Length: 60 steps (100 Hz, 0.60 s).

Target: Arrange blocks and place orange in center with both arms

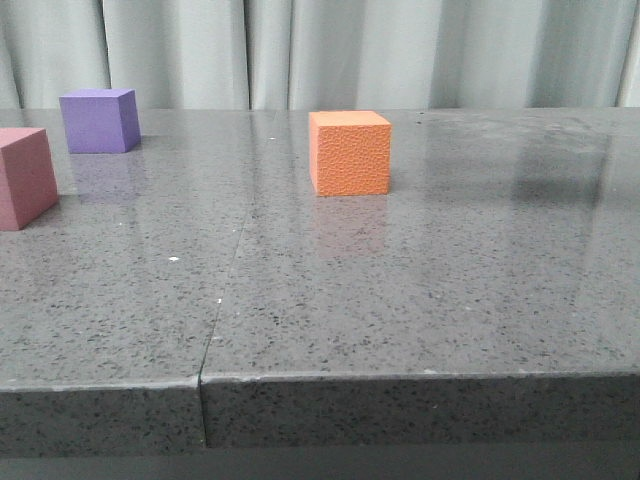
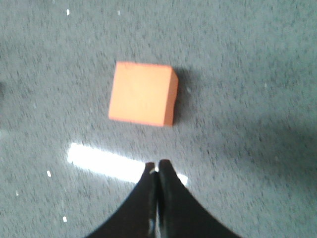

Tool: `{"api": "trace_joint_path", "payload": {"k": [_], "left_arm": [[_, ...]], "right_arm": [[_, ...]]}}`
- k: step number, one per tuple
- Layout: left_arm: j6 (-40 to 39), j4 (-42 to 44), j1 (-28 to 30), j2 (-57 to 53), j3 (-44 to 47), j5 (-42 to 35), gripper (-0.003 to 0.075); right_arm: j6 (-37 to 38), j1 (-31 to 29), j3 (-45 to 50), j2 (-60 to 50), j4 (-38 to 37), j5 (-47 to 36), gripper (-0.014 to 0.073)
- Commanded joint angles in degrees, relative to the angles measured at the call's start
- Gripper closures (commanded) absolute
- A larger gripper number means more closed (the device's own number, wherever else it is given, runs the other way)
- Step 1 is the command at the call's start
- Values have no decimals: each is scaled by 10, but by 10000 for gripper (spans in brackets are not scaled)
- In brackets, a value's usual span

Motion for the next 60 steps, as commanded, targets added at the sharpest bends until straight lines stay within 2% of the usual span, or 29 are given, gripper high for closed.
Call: {"api": "trace_joint_path", "payload": {"k": [1, 46, 60], "left_arm": [[-1, -5, 0, -16, 23, -47, 741], [-1, -5, 0, -16, 23, -47, 741], [-1, -5, 0, -16, 23, -95, 741]], "right_arm": [[-17, -1, 36, -64, -2, -9, 663], [-40, -1, 362, -295, -2, -259, 663], [-41, -1, 466, -377, -2, -334, 663]]}}
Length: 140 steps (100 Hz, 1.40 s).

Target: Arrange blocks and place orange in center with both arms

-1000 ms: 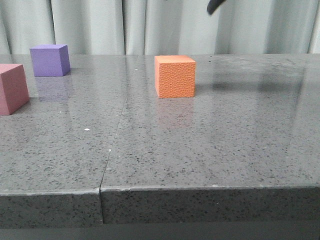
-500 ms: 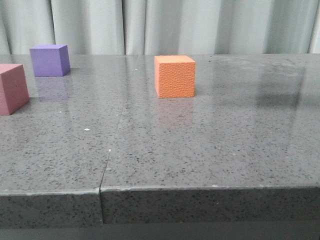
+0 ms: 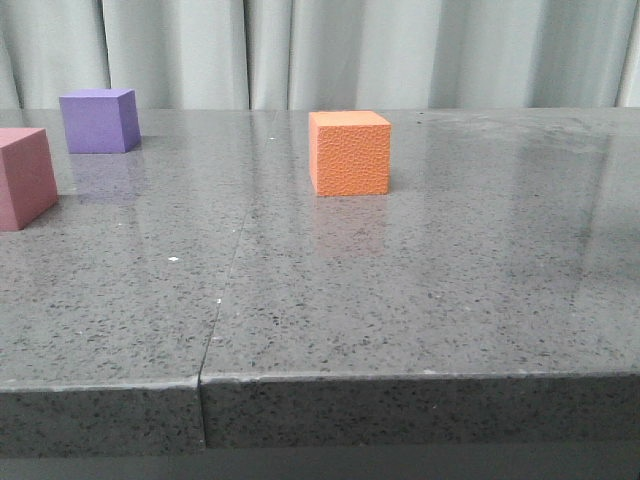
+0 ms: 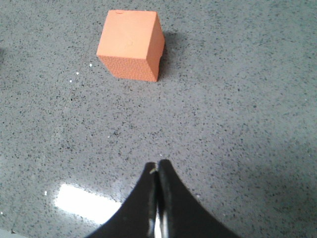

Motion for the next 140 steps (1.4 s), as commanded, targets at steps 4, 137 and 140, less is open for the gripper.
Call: {"api": "trace_joint_path", "payload": {"k": [4, 137, 140], "left_arm": [[-1, -5, 0, -16, 23, -112, 741], [45, -63, 0, 491, -545, 279, 244], [45, -66, 0, 505, -560, 279, 171]], "right_arm": [[-9, -1, 67, -83, 1, -107, 663], [-9, -1, 405, -492, -79, -266, 663], [-9, -1, 405, -492, -79, -266, 663]]}}
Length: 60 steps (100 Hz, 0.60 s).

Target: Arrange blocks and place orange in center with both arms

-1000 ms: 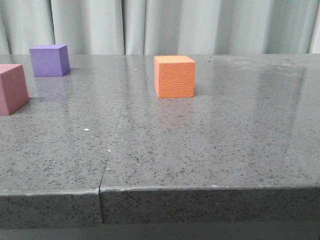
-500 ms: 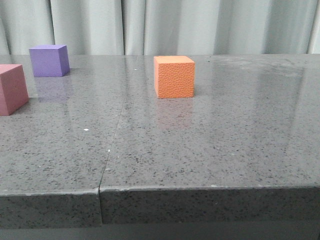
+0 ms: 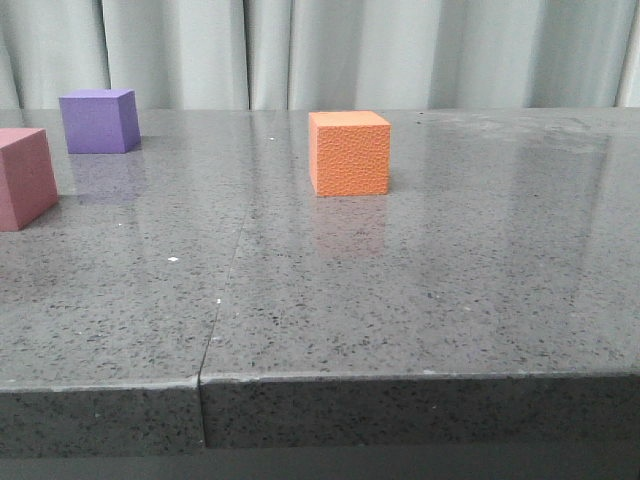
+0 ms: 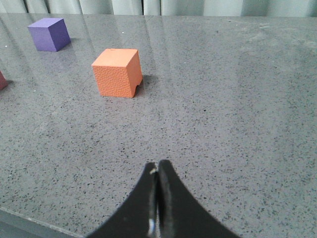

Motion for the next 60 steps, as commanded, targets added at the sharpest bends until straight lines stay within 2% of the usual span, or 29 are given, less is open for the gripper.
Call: {"api": "trace_joint_path", "payload": {"k": [1, 6, 12, 26, 37, 46, 60], "left_arm": [[10, -20, 0, 41, -55, -36, 154], [10, -26, 0, 71, -75, -33, 45], [14, -45, -1, 99, -98, -30, -1], [125, -123, -28, 171, -151, -15, 57], [250, -202, -59, 231, -197, -2, 100], [309, -245, -86, 281, -238, 13, 104], [393, -262, -133, 361, -323, 65, 104]], "right_arm": [[-8, -1, -15, 4, -6, -48, 663], [-8, -1, -15, 4, -6, -48, 663], [-8, -1, -15, 4, -6, -48, 663], [-8, -1, -15, 4, -6, -48, 663], [-8, -1, -15, 4, -6, -48, 663], [-8, -1, -15, 4, -6, -48, 663], [-8, -1, -15, 4, -6, -48, 663]]}}
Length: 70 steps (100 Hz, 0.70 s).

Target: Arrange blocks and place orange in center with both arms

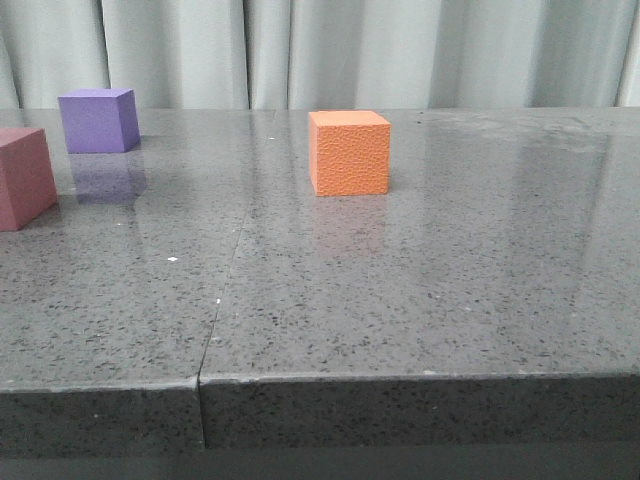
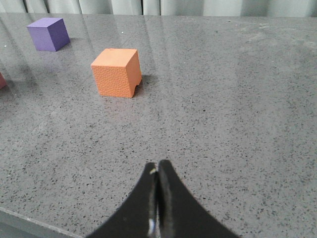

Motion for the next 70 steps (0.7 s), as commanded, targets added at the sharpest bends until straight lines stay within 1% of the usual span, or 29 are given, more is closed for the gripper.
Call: {"api": "trace_joint_path", "payload": {"k": [1, 22, 37, 49, 57, 70], "left_arm": [[60, -34, -31, 30, -70, 10, 104], [153, -35, -102, 147, -207, 86, 104], [222, -35, -142, 224, -292, 144, 104], [228, -35, -168, 273, -344, 178, 104], [229, -35, -183, 295, -361, 174, 104], [242, -35, -199, 319, -362, 166, 104]], "right_arm": [[-8, -1, -15, 4, -6, -48, 663], [-8, -1, -15, 4, -6, -48, 663], [-8, -1, -15, 4, -6, -48, 663], [-8, -1, -15, 4, -6, -48, 663], [-8, -1, -15, 4, -6, -48, 663], [-8, -1, -15, 4, -6, -48, 663]]}}
